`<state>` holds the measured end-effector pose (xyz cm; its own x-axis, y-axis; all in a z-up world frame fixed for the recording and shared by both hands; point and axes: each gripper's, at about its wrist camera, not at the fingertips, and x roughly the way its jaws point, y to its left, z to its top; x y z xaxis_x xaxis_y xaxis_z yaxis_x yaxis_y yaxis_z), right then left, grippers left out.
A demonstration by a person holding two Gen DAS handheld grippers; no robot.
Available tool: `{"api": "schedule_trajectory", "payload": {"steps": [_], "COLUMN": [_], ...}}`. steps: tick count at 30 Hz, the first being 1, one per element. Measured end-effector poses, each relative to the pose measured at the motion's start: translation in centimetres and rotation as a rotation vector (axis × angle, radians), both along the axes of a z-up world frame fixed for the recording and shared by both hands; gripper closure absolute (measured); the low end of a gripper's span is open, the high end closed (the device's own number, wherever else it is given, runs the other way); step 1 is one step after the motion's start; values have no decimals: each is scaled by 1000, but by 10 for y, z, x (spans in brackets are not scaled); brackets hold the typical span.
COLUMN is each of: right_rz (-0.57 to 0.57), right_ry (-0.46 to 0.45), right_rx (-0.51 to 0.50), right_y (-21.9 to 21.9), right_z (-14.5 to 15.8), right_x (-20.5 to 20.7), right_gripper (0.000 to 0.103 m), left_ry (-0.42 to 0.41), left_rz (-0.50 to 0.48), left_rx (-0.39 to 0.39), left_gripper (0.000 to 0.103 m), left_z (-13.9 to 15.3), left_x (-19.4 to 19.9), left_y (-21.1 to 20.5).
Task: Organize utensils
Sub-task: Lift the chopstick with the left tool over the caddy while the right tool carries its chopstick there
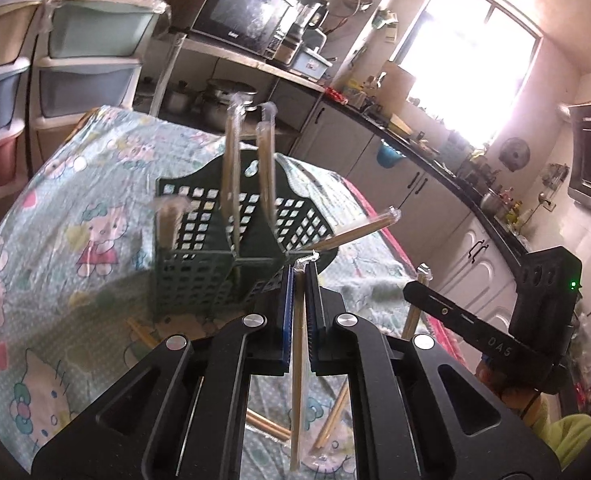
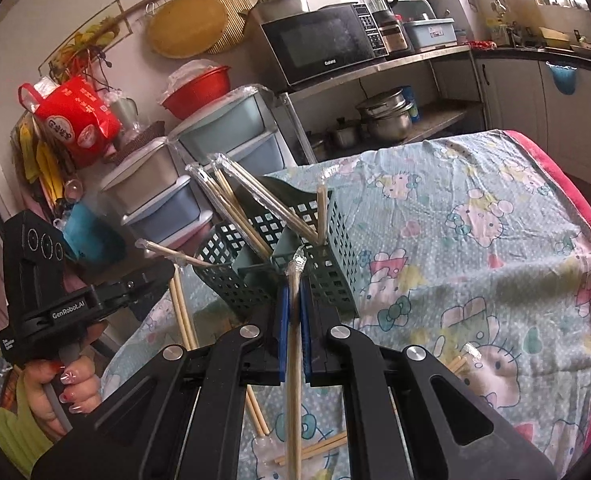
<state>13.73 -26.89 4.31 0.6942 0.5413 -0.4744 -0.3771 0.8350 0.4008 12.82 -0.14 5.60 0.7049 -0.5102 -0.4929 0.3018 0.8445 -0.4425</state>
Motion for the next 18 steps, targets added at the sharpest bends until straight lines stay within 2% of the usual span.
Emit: {"api": "schedule_trajectory", "payload": {"steps": [18], "right_rz": [-30], "right_ry": [-93], "right_rx": [11], "right_y": [-11], "right_z": [25], "right_x": [-7], "right_gripper": [97], "left_ry": [-108], "left_rz": [-70], "left_rx": [9], "left_gripper": [100], "left_z": [42], "left_x": [8], "left_y": [-29]}}
